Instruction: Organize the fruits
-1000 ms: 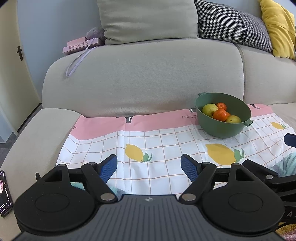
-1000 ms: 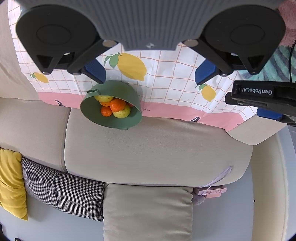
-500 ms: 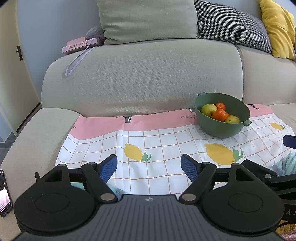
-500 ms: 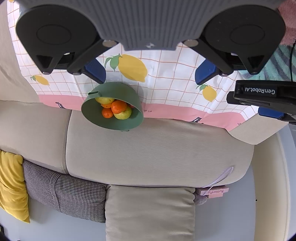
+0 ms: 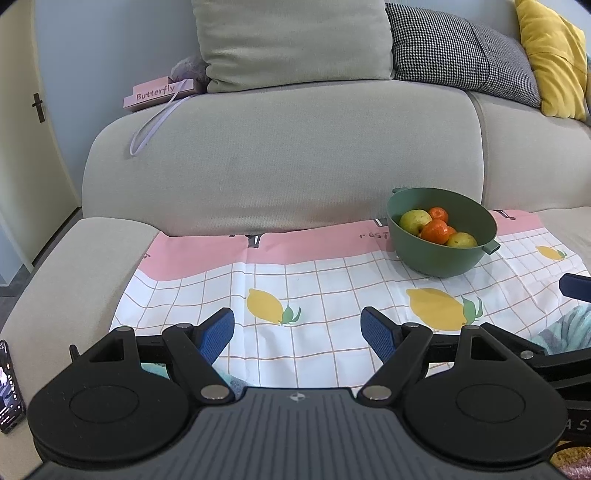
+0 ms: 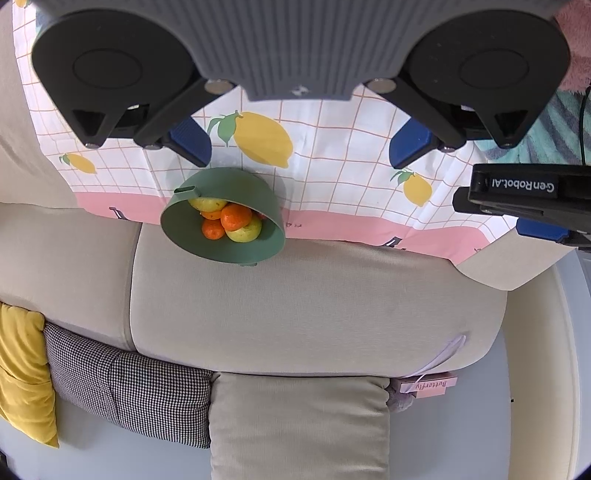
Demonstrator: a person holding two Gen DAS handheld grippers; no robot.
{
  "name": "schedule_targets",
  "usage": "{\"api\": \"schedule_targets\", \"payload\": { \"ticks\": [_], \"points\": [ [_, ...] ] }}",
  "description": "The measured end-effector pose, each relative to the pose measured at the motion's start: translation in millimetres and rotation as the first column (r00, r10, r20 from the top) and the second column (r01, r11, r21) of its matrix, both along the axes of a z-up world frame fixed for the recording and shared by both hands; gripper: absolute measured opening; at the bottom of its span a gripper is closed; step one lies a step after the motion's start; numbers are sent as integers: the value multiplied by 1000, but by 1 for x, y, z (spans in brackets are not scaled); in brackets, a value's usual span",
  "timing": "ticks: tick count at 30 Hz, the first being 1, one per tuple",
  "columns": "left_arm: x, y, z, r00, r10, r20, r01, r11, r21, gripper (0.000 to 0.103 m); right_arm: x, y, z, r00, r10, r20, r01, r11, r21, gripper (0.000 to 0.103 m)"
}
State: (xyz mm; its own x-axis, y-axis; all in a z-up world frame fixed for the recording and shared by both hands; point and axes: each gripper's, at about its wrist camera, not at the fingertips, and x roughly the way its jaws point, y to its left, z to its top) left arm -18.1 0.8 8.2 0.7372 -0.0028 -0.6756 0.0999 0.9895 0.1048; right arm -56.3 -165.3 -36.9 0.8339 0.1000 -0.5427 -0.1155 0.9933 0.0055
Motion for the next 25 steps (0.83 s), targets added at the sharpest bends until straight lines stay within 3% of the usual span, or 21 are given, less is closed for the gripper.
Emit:
{"api": "schedule_targets", "payload": {
  "ticks": [25],
  "points": [
    [-3, 3, 6, 1000, 14, 23, -13, 1000, -19, 91, 1, 0, -1, 1000, 2, -3, -2, 1000, -4, 99]
  ]
}}
